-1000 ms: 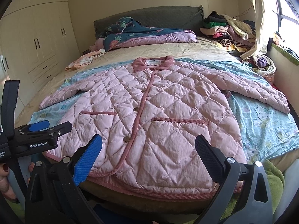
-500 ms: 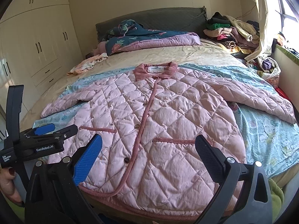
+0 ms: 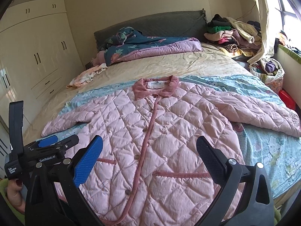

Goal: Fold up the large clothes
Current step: 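Move the right tool toward the jacket sleeve beside the right tool, then grasp the sleeve cuff with the right tool and lift it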

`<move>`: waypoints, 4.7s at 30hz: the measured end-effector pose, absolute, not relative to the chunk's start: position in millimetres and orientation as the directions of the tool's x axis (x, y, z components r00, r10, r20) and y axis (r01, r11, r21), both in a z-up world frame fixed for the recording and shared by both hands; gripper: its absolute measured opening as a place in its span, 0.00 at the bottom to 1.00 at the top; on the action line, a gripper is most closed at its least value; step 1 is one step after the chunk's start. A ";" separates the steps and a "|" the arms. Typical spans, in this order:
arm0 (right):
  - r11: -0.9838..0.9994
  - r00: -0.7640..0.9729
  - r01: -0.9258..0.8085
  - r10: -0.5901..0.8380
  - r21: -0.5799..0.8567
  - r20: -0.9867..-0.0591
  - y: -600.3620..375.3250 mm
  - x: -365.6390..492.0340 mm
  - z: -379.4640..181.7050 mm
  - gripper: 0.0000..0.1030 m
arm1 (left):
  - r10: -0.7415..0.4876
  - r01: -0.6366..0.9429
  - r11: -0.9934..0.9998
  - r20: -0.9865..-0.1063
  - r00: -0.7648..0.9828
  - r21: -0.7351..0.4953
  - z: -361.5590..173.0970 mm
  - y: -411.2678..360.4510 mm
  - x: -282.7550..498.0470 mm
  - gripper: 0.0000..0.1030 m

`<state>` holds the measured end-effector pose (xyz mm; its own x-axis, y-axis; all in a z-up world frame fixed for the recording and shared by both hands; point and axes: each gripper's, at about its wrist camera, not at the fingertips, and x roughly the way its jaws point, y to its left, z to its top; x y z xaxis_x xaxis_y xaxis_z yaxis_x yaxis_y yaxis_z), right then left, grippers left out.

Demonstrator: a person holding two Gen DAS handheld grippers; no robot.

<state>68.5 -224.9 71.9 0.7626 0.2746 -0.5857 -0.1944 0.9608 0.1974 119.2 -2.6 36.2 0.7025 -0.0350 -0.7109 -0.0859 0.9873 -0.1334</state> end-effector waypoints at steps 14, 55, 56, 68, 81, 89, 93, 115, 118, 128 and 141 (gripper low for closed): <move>0.966 0.794 -0.087 0.216 0.245 -0.568 -265.8 129.9 95.4 0.96 | -0.027 -0.062 0.993 -0.703 0.711 -0.101 67.1 -16.1 184.9 0.91; 0.734 0.702 0.534 -0.107 0.421 -0.704 -524.5 199.4 -26.6 0.96 | -0.019 -0.023 0.999 -0.791 0.611 -0.042 9.1 -120.8 332.5 0.91; 0.724 0.693 0.549 -0.114 0.418 -0.712 -530.4 199.4 -32.5 0.96 | -0.016 -0.023 0.999 -0.792 0.610 -0.037 6.3 -122.9 333.8 0.91; 0.590 0.611 0.682 -0.135 0.432 -0.780 -594.8 201.4 -86.0 0.96 | 0.003 -0.013 1.000 -0.829 0.559 -0.005 -30.8 -144.1 352.3 0.91; 0.477 0.596 0.741 -0.141 0.473 -0.791 -649.5 225.6 -111.4 0.96 | -0.011 -0.014 1.000 -0.830 0.557 -0.023 -45.3 -140.3 364.3 0.91; 0.369 0.621 0.765 -0.203 0.528 -0.757 -680.5 221.3 -113.8 0.75 | -0.030 -0.004 0.999 -0.826 0.563 -0.038 -37.3 -125.4 369.8 0.91; 0.319 0.646 0.755 -0.212 0.573 -0.733 -697.0 215.5 -116.8 0.59 | -0.047 0.008 0.999 -0.827 0.560 -0.052 -34.4 -118.6 368.5 0.91; 0.839 0.898 0.351 -0.177 0.415 -0.403 -555.7 244.0 74.6 0.18 | -0.093 0.030 0.995 -0.797 0.597 -0.094 12.4 -90.3 351.9 0.91; 0.878 0.915 0.288 -0.135 0.382 -0.380 -525.3 250.6 90.2 0.17 | -0.101 0.028 0.994 -0.785 0.612 -0.107 23.1 -79.9 351.6 0.91; 0.940 0.937 0.135 -0.018 0.314 -0.349 -444.1 268.5 120.8 0.17 | -0.113 0.002 0.990 -0.769 0.629 -0.144 41.9 -33.4 347.9 0.91; 0.970 0.932 0.004 0.085 0.244 -0.353 -353.7 288.9 128.6 0.17 | -0.163 -0.057 0.964 -0.745 0.647 -0.260 44.5 26.5 342.7 0.91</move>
<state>288.9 -353.7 128.6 0.9319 0.0848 -0.3526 0.0039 0.9699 0.2435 342.7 26.5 44.5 0.6467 -0.1632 -0.7451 -0.0569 0.9638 -0.2605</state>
